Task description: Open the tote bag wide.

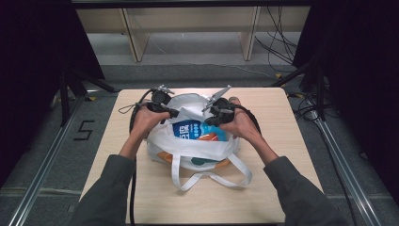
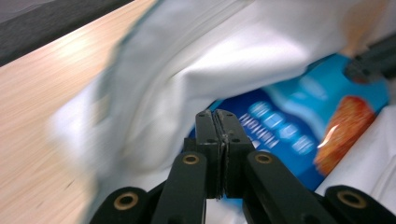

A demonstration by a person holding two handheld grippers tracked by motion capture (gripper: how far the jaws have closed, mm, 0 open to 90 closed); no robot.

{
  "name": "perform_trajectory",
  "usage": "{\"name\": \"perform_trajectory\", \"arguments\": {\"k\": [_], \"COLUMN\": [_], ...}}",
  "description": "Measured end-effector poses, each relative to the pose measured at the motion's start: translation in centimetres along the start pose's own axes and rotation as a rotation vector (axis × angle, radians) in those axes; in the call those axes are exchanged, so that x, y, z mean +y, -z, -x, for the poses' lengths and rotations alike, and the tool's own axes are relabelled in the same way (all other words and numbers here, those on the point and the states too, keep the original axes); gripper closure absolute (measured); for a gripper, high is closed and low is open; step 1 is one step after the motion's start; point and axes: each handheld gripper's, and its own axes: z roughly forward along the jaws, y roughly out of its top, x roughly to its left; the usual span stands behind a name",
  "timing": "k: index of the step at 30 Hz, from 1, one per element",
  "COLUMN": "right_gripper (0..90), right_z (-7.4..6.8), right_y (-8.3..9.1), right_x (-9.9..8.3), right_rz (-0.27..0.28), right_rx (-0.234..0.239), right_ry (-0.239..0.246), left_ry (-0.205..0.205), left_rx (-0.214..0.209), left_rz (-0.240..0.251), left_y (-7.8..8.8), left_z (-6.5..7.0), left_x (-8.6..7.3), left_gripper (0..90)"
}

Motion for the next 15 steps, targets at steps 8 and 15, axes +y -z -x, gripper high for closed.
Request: {"name": "perform_trajectory", "arguments": {"k": [8, 15], "right_gripper": [90.0, 90.0], "right_z": [6.0, 10.1], "right_y": [-4.6, -9.1], "right_x": [-1.4, -6.4], "right_rz": [-0.106, -0.124], "right_rx": [-0.122, -0.102], "right_ry": [-0.13, -0.366], "left_ry": [0.133, 0.266], "left_rx": [0.03, -0.005], "left_rz": [-0.064, -0.013], "left_y": [-1.7, -3.7], "left_z": [-4.8, -6.6], "left_x": [-5.4, -7.8], "left_gripper": [89.5, 89.6]}}
